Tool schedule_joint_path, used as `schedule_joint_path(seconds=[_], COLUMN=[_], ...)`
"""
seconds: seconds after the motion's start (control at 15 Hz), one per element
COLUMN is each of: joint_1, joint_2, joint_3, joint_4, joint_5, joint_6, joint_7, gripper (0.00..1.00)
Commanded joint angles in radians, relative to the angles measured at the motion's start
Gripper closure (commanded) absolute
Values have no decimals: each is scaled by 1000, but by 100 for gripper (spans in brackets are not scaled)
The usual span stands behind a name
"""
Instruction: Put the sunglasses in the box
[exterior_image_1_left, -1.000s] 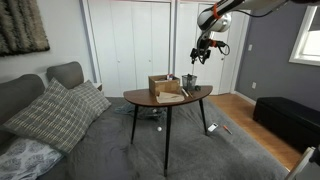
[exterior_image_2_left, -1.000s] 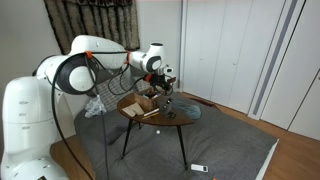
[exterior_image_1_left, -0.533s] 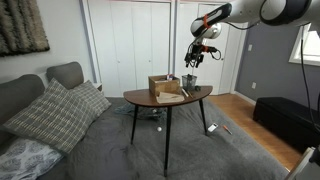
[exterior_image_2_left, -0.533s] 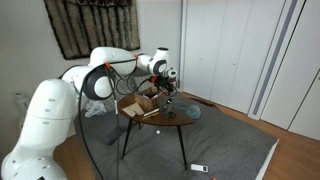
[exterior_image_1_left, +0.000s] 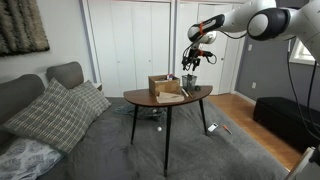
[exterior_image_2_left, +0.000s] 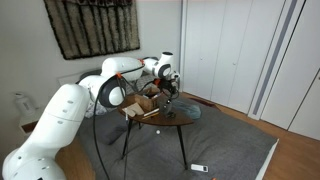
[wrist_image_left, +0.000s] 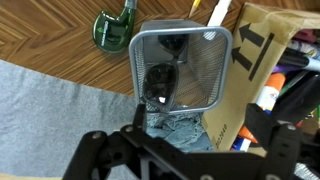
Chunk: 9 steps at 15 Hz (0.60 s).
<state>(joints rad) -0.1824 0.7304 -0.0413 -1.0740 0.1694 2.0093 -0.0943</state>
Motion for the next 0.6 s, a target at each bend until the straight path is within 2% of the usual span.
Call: schedule_joint_path(seconds=[0.0,0.27,0.53], joint_1=[-24,-27,-26], joint_2=[91,139,176], joint_3=[24,23,14], joint_4=[145,216,266], joint_5=[23,15,20], joint_6=[-56,-90,-109], joint_7=[38,75,108], gripper=[0,2,20])
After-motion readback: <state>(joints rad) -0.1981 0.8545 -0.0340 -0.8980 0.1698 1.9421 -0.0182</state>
